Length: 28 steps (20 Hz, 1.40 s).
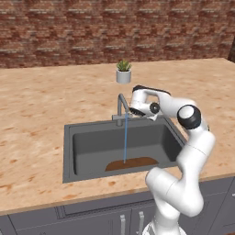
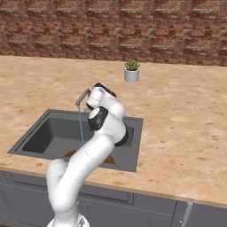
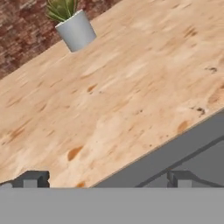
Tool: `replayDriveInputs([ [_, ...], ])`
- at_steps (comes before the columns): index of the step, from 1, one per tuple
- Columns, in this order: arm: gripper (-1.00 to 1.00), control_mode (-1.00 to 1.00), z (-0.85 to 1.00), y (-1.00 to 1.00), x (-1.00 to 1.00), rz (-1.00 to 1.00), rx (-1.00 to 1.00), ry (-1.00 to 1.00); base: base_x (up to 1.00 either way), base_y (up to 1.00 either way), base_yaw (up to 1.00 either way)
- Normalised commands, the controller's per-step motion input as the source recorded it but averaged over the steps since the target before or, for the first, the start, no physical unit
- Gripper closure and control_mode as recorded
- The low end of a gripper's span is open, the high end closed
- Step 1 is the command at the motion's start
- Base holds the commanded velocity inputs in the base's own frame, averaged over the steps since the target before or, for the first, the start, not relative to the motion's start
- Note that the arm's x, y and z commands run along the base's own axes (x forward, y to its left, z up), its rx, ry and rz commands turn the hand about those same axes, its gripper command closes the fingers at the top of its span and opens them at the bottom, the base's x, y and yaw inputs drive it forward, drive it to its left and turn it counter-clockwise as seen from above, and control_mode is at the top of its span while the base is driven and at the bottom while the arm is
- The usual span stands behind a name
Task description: Turn on the sink faucet with hot water and rinse the cutting board for ten seconds, then turn off the faucet. Push the cutting board to reach the water if necessary.
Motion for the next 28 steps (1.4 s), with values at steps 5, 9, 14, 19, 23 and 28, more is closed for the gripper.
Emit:
replayDriveInputs([
  [5, -1.00, -1.00, 0.52, 0.03, -0.32, 0.08, 0.00, 0.19, 0.00, 0.00, 0.00],
  [9, -1.00, -1.00, 0.57, 0.00, -0.29, 0.06, 0.00, 0.10, 0.00, 0.00, 0.00],
  [14, -1.00, -1.00, 0.80, 0.01, -0.38, 0.06, 0.00, 0.17, 0.00, 0.00, 0.00],
  [19, -1.00, -1.00, 0.98, 0.00, -0.31, 0.02, 0.00, 0.25, 0.00, 0.00, 0.00],
  [23, -1.00, -1.00, 1.00, 0.00, -0.42, 0.01, 0.00, 0.32, 0.00, 0.00, 0.00],
  [28, -1.00, -1.00, 1.00, 0.01, -0.40, 0.02, 0.00, 0.34, 0.00, 0.00, 0.00],
])
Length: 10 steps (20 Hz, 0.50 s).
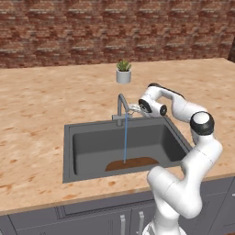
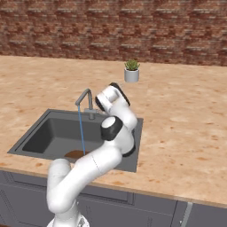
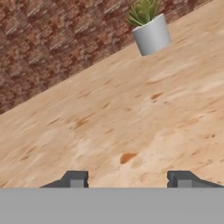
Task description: Turn on the sink faucet with hot water and rinse the cutting board for ten seconds, then turn off the faucet. Push the cutting board to reach the water if necessary.
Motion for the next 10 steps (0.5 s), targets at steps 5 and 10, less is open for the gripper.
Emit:
replayDriveInputs([
  [5, -1.00, -1.00, 1.00, -0.02, -0.54, 0.03, 0.00, 0.37, 0.00, 0.00, 0.00],
  [10, -1.00, -1.00, 1.00, -0.08, -0.76, 0.03, 0.00, 0.38, 0.00, 0.00, 0.00],
])
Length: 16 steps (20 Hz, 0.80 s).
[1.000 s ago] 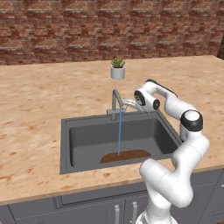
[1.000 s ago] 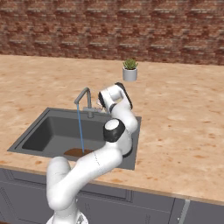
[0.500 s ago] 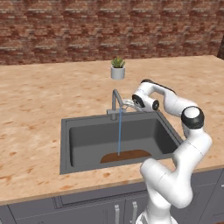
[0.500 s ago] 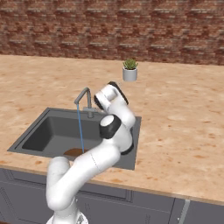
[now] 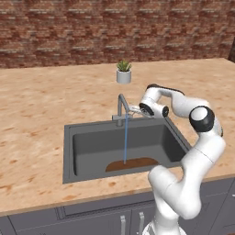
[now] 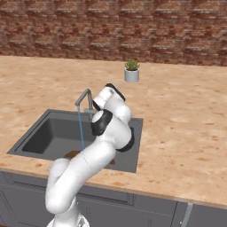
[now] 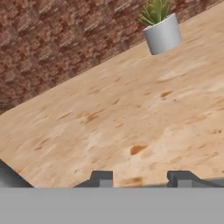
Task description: Turn on the sink faucet with hot water and rinse the cutting board for ten seconds, then turn off the faucet. Push the cutting board to reach the water if necessary.
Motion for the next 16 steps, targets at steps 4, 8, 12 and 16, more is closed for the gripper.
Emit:
replayDriveInputs([
  [4, -1.00, -1.00, 1.00, -0.22, -0.86, 0.07, 0.00, 0.34, 0.00, 0.00, 0.00],
  [8, -1.00, -1.00, 1.00, -0.17, -0.80, 0.08, 0.00, 0.35, 0.00, 0.00, 0.00],
  [12, -1.00, -1.00, 1.00, -0.04, -0.62, 0.07, 0.00, 0.43, 0.00, 0.00, 0.00],
  [16, -1.00, -1.00, 1.00, -0.07, -0.33, 0.03, 0.01, 0.46, 0.00, 0.00, 0.00],
])
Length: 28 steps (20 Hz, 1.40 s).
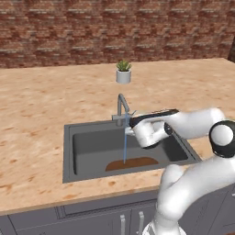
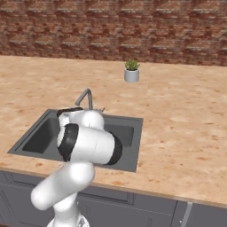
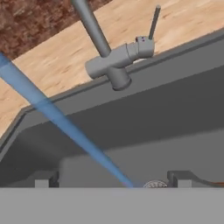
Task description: Turn on the sink faucet with hot water and rinse the cutting board for ten seconds, then turn off the faucet. Push the cutting board to reach the water if necessary.
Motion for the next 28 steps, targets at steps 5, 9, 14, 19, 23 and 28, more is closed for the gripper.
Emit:
replayDriveInputs([
  [5, -1.00, -1.00, 1.00, -0.35, 0.00, 0.00, 0.06, 0.45, 0.00, 0.00, 0.00],
  [9, -1.00, -1.00, 1.00, -0.45, 0.00, 0.01, 0.11, 0.43, 0.00, 0.00, 0.00],
  [14, -1.00, -1.00, 1.00, -0.33, 0.00, 0.05, 0.12, 0.42, 0.00, 0.00, 0.00],
  [19, -1.00, -1.00, 1.00, -0.38, 0.00, 0.03, 0.15, 0.46, 0.00, 0.00, 0.00],
  [23, -1.00, -1.00, 0.75, -0.27, 0.01, 0.06, 0.07, 0.44, 0.00, 0.00, 0.00],
  [28, -1.00, -1.00, 0.01, -0.17, 0.14, 0.13, 0.00, 0.03, 0.00, 0.00, 0.00],
])
